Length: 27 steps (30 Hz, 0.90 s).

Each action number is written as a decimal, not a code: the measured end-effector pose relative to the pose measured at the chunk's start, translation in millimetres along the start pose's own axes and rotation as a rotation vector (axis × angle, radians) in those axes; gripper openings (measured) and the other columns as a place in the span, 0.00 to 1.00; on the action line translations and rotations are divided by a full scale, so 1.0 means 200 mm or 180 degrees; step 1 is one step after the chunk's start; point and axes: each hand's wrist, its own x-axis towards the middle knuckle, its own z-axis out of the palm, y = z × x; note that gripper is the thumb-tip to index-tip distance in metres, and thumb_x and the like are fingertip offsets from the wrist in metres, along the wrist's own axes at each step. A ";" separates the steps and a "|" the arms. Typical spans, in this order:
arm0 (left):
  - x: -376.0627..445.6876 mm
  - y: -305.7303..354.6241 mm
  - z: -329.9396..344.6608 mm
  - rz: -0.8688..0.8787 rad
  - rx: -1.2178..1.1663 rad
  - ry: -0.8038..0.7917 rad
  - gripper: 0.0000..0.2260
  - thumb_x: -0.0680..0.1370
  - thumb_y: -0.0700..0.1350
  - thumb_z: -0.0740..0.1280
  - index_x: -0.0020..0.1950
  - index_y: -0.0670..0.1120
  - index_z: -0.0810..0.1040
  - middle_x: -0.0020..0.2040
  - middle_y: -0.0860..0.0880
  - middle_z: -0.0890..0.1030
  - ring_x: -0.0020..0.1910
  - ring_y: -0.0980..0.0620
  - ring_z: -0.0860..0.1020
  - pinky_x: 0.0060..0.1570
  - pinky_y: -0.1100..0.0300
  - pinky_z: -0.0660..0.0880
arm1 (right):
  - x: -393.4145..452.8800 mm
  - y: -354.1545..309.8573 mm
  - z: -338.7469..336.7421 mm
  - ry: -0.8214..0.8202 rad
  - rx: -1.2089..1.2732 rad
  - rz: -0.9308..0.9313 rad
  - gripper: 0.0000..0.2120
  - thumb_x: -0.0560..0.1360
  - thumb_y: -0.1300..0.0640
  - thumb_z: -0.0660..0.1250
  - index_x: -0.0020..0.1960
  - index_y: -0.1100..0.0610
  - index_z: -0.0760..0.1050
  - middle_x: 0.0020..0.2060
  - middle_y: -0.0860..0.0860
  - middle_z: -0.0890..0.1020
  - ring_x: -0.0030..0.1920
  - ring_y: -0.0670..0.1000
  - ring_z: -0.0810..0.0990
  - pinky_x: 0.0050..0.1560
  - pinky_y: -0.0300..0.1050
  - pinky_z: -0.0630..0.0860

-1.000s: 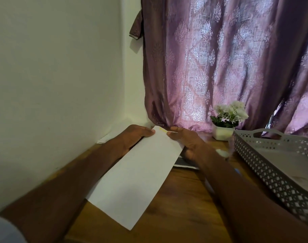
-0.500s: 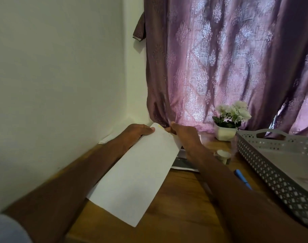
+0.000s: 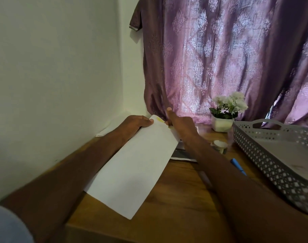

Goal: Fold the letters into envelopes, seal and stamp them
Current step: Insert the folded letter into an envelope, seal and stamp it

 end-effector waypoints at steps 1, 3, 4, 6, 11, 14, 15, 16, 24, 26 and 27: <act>0.00 0.01 0.00 0.0016 -0.0001 -0.0024 0.07 0.79 0.44 0.72 0.44 0.42 0.83 0.44 0.43 0.84 0.44 0.45 0.81 0.54 0.52 0.77 | 0.00 -0.01 -0.01 -0.0001 0.0000 0.0020 0.29 0.74 0.28 0.65 0.43 0.56 0.76 0.40 0.49 0.80 0.41 0.50 0.79 0.42 0.45 0.73; -0.01 0.01 0.01 0.0025 -0.0053 -0.0097 0.07 0.79 0.44 0.72 0.42 0.43 0.83 0.43 0.43 0.84 0.44 0.45 0.81 0.55 0.51 0.76 | -0.01 -0.01 -0.02 -0.0050 0.0129 0.0117 0.32 0.73 0.27 0.65 0.49 0.57 0.79 0.44 0.51 0.83 0.44 0.53 0.82 0.48 0.47 0.77; -0.02 0.01 0.02 0.0028 -0.0080 -0.0120 0.07 0.79 0.43 0.71 0.42 0.43 0.83 0.43 0.42 0.84 0.44 0.45 0.81 0.55 0.51 0.76 | -0.01 -0.01 -0.02 -0.0089 0.0207 0.0157 0.32 0.73 0.27 0.64 0.49 0.58 0.81 0.44 0.52 0.85 0.45 0.53 0.83 0.48 0.47 0.77; -0.03 0.02 0.03 0.0031 -0.0063 -0.0141 0.07 0.80 0.44 0.71 0.43 0.43 0.83 0.44 0.42 0.84 0.44 0.45 0.81 0.56 0.51 0.76 | -0.02 -0.02 -0.03 -0.0170 0.0280 0.0217 0.31 0.74 0.26 0.63 0.44 0.54 0.82 0.43 0.51 0.85 0.45 0.53 0.83 0.47 0.47 0.77; -0.04 0.04 0.04 0.0046 -0.0075 -0.0178 0.07 0.81 0.43 0.69 0.46 0.42 0.83 0.46 0.41 0.84 0.43 0.46 0.82 0.53 0.53 0.78 | -0.03 -0.04 -0.03 -0.0339 0.0331 0.0321 0.33 0.75 0.25 0.59 0.49 0.55 0.82 0.49 0.54 0.86 0.48 0.55 0.84 0.46 0.47 0.77; -0.05 0.05 0.04 0.0044 -0.0118 -0.0125 0.07 0.81 0.42 0.69 0.48 0.40 0.83 0.48 0.40 0.84 0.46 0.44 0.81 0.57 0.51 0.77 | -0.02 -0.04 -0.04 -0.0269 0.0388 0.0321 0.31 0.76 0.26 0.60 0.47 0.54 0.82 0.50 0.54 0.87 0.51 0.56 0.84 0.52 0.49 0.79; -0.05 0.05 0.03 0.0045 -0.0123 -0.0095 0.07 0.81 0.43 0.69 0.50 0.39 0.83 0.51 0.38 0.83 0.49 0.43 0.81 0.59 0.49 0.76 | -0.02 -0.03 -0.04 -0.0211 0.0379 0.0291 0.31 0.76 0.27 0.60 0.44 0.54 0.81 0.50 0.54 0.87 0.52 0.56 0.84 0.53 0.50 0.79; -0.05 0.06 0.03 0.0041 -0.0121 -0.0060 0.08 0.81 0.43 0.69 0.51 0.39 0.82 0.52 0.38 0.83 0.51 0.42 0.80 0.61 0.49 0.76 | -0.02 -0.03 -0.04 -0.0143 0.0350 0.0262 0.31 0.76 0.27 0.59 0.43 0.54 0.82 0.49 0.54 0.87 0.52 0.56 0.84 0.50 0.49 0.78; -0.05 0.06 0.01 -0.0123 -0.0266 0.0063 0.11 0.82 0.43 0.69 0.56 0.36 0.82 0.55 0.37 0.82 0.53 0.41 0.80 0.66 0.47 0.75 | -0.01 -0.01 -0.03 -0.0146 0.0301 0.0330 0.31 0.78 0.29 0.58 0.41 0.55 0.83 0.48 0.53 0.87 0.50 0.56 0.83 0.40 0.45 0.73; -0.04 0.04 0.01 -0.0222 -0.0443 0.0158 0.14 0.81 0.44 0.69 0.61 0.34 0.81 0.55 0.37 0.83 0.53 0.41 0.81 0.65 0.47 0.75 | -0.01 -0.02 -0.04 -0.0142 0.0430 0.0364 0.28 0.78 0.31 0.62 0.42 0.55 0.84 0.49 0.53 0.87 0.48 0.54 0.83 0.40 0.44 0.75; -0.03 0.03 0.00 -0.0302 -0.0524 0.0243 0.15 0.81 0.44 0.70 0.61 0.34 0.81 0.56 0.37 0.83 0.53 0.40 0.82 0.65 0.47 0.76 | -0.02 -0.02 -0.05 -0.0137 0.0563 0.0408 0.24 0.78 0.35 0.65 0.44 0.55 0.85 0.49 0.53 0.86 0.46 0.53 0.82 0.39 0.43 0.75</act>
